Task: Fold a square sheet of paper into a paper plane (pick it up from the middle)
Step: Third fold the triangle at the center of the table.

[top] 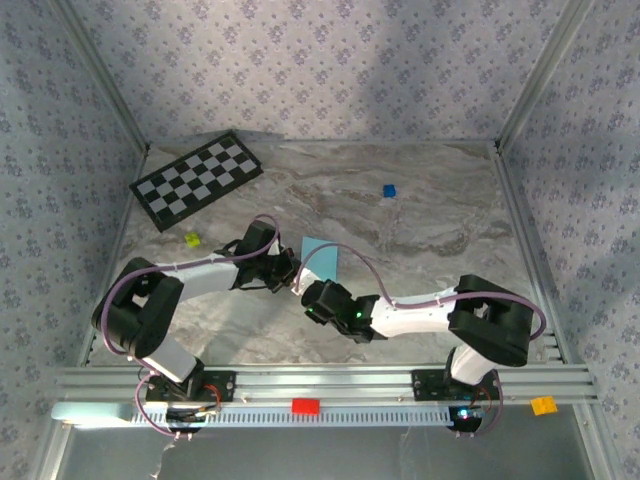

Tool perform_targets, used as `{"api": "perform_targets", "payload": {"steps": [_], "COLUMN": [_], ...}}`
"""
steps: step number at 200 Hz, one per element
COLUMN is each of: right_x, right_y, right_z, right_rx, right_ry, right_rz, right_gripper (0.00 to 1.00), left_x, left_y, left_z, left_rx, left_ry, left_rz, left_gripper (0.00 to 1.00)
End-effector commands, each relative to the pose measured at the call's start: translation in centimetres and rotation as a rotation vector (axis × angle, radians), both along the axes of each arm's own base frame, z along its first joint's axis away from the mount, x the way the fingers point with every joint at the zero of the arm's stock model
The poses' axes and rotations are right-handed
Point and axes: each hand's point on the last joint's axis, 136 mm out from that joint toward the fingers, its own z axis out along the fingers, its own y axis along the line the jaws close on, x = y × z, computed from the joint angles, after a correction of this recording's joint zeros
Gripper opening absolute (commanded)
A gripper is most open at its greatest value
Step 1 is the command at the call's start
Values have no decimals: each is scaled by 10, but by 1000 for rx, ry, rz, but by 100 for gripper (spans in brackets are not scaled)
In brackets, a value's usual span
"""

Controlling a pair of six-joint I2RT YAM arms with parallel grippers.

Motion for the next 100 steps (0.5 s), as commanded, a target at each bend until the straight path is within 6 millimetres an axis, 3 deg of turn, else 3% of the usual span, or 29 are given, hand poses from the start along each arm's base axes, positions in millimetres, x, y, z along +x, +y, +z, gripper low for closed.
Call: {"api": "perform_targets", "payload": {"steps": [1, 100], "right_x": [-2, -3], "right_y": [5, 4], "right_z": [10, 11], "right_rx": [55, 88], "right_ry": [34, 89], "right_rz": [1, 1], "right_gripper": [15, 12], "left_x": [6, 6], "left_y": [0, 0], "left_z": [12, 11], "left_rx": [-4, 1], "left_ry": [-30, -27], "left_rz": [0, 2], "left_gripper": [5, 5]}}
